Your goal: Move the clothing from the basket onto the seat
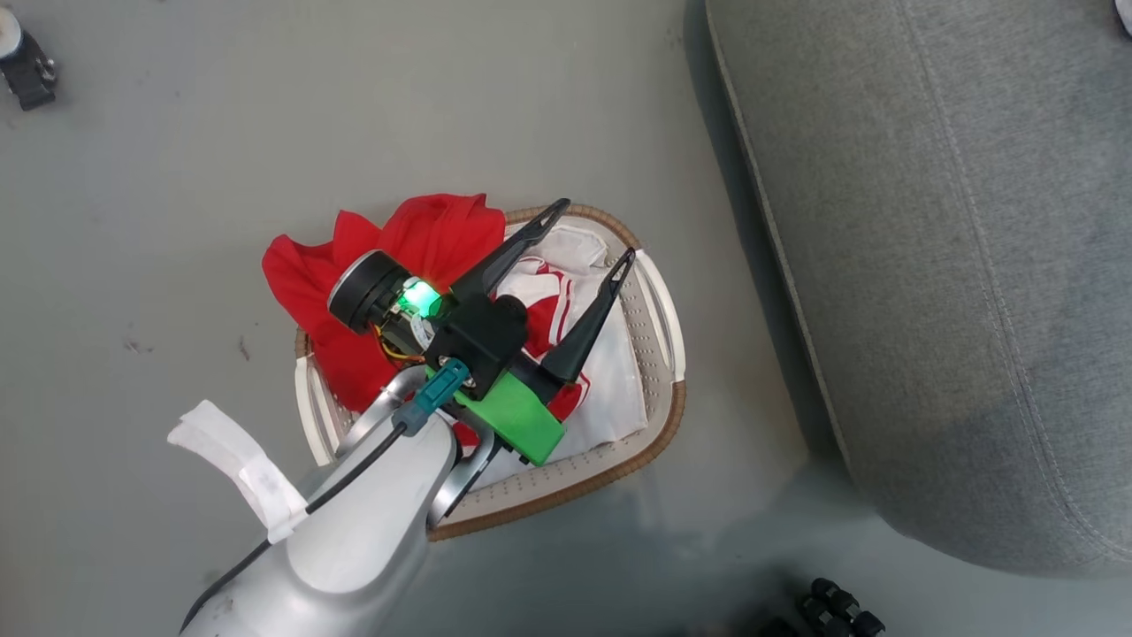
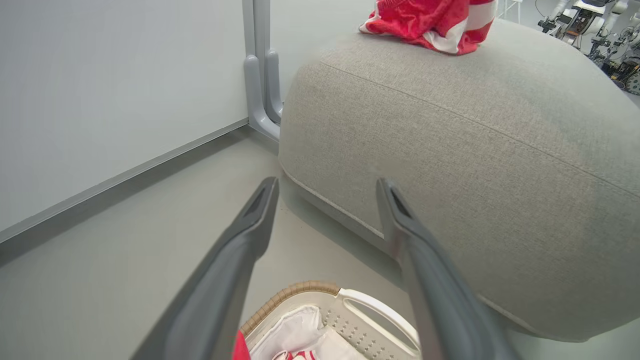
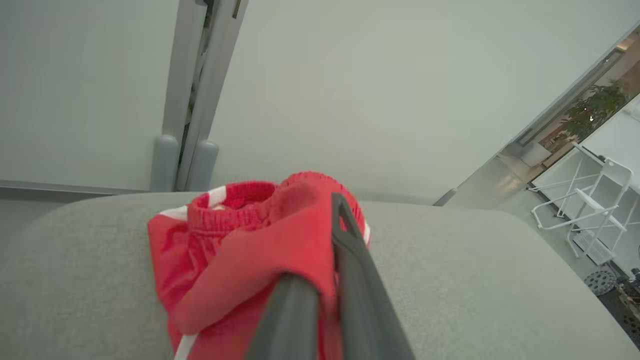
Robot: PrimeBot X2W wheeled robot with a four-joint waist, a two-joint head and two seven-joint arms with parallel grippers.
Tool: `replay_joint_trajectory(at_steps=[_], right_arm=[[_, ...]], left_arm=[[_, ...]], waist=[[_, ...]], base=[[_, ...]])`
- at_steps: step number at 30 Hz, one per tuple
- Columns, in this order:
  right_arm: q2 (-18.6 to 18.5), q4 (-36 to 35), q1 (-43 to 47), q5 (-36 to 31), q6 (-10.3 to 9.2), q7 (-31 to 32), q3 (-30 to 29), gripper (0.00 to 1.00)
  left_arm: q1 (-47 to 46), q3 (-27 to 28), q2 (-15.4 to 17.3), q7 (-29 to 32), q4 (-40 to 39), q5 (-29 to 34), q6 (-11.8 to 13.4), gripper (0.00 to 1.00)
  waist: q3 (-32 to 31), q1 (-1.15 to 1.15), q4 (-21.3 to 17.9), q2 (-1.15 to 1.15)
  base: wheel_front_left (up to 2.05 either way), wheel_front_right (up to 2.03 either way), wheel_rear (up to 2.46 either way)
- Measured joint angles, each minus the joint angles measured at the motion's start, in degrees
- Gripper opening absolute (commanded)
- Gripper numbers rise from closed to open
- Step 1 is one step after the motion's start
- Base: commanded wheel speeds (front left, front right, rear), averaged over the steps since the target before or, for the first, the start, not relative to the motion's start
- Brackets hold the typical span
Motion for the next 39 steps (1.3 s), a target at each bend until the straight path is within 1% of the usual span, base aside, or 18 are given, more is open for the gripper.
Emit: replay_joint_trajectory(at_steps=[5, 7, 9, 10, 11, 12, 13, 14, 17, 19, 26, 33, 39], right_arm=[[4.5, 4.3, 4.1, -0.5, 0.0, -0.6, -1.7, 0.0], [5.9, 4.2, 4.5, -0.5, 0.0, -0.8, -2.2, 0.0], [6.9, 2.6, 5.0, -0.5, 0.0, -0.8, -2.8, 0.0], [7.3, 1.9, 5.6, -0.5, 0.0, -0.8, -3.4, 0.09], [7.7, 1.2, 6.5, -0.7, 0.0, -0.8, -3.7, 0.25], [8.1, 0.6, 7.2, -0.8, 0.0, -0.8, -3.9, 0.43], [8.6, -0.3, 8.0, -1.0, 0.0, -0.8, -4.0, 0.76], [9.0, -1.0, 8.6, -1.1, 0.0, -0.8, -4.1, 1.0], [10.5, -2.2, 10.1, -1.0, 0.0, -0.8, -4.2, 1.0], [10.8, -2.6, 11.4, -1.0, 0.0, -0.8, -3.9, 1.0], [12.3, -4.7, 17.5, -1.1, 0.0, -0.8, -0.4, 1.0], [12.6, -7.9, 21.0, 0.8, 0.0, -0.9, 1.6, 1.0], [14.5, -10.4, 24.0, 3.2, 0.0, -0.9, 4.4, 1.0]], left_arm=[[0.0, 0.4, 0.6, 0.0, 0.1, 0.0, 0.1, 1.0], [0.2, 0.7, 0.9, 0.0, 0.0, 0.0, 0.1, 1.0], [0.3, 1.1, 1.2, 0.0, -0.1, 0.0, 0.1, 1.0], [0.4, 1.3, 1.5, 0.0, -0.1, -0.1, 0.1, 1.0], [0.6, 1.4, 1.6, 0.0, 0.0, -0.2, 0.1, 1.0], [0.7, 1.4, 1.6, 0.0, 0.0, -0.2, 0.1, 1.0], [0.9, 1.5, 1.6, 0.0, 0.0, -0.3, 0.1, 1.0], [1.1, 1.7, 1.6, 0.0, 0.0, -0.6, 0.1, 1.0], [2.0, 2.9, 1.6, 0.0, -0.5, -1.4, 0.2, 1.0], [2.7, 4.0, 1.6, 0.0, -1.0, -1.9, 0.3, 1.0], [5.9, 8.6, 1.4, 0.0, -1.5, -3.0, 0.8, 1.0], [10.7, 14.5, -0.7, 0.0, -1.1, -4.4, 0.8, 1.0], [16.3, 19.6, -2.6, 0.0, 0.1, -4.7, 0.8, 1.0]], waist=[[2.5, 0.0, 0.7, 0.0], [2.9, 0.0, 0.6, 0.0], [2.9, 0.0, 0.3, 0.0], [2.8, 0.0, 0.1, 0.0], [2.6, 0.0, -0.1, 0.0], [2.3, 0.0, -0.2, 0.0], [2.0, 0.0, -0.3, 0.0], [1.6, 0.0, -0.4, 0.0], [0.3, 0.0, -0.6, 0.0], [-0.7, 0.0, -0.8, 0.0], [-5.6, 0.0, -1.0, 0.0], [-12.0, -0.01, -0.1, 0.0], [-17.9, -0.01, 1.7, 0.0]], base=[[0.0, 0.0, 0.0], [0.0, 0.0, 0.0], [0.0, 0.0, 0.0], [0.0, 0.0, 0.0], [0.0, 0.0, 0.0], [0.0, 0.0, 0.0], [0.0, 0.0, 0.0], [0.0, 0.0, 0.0], [0.0, 0.0, 0.0], [0.0, 0.0, 0.0], [0.0, 0.0, 0.0], [0.0, 0.0, 0.0], [0.0, 0.0, 0.0]])
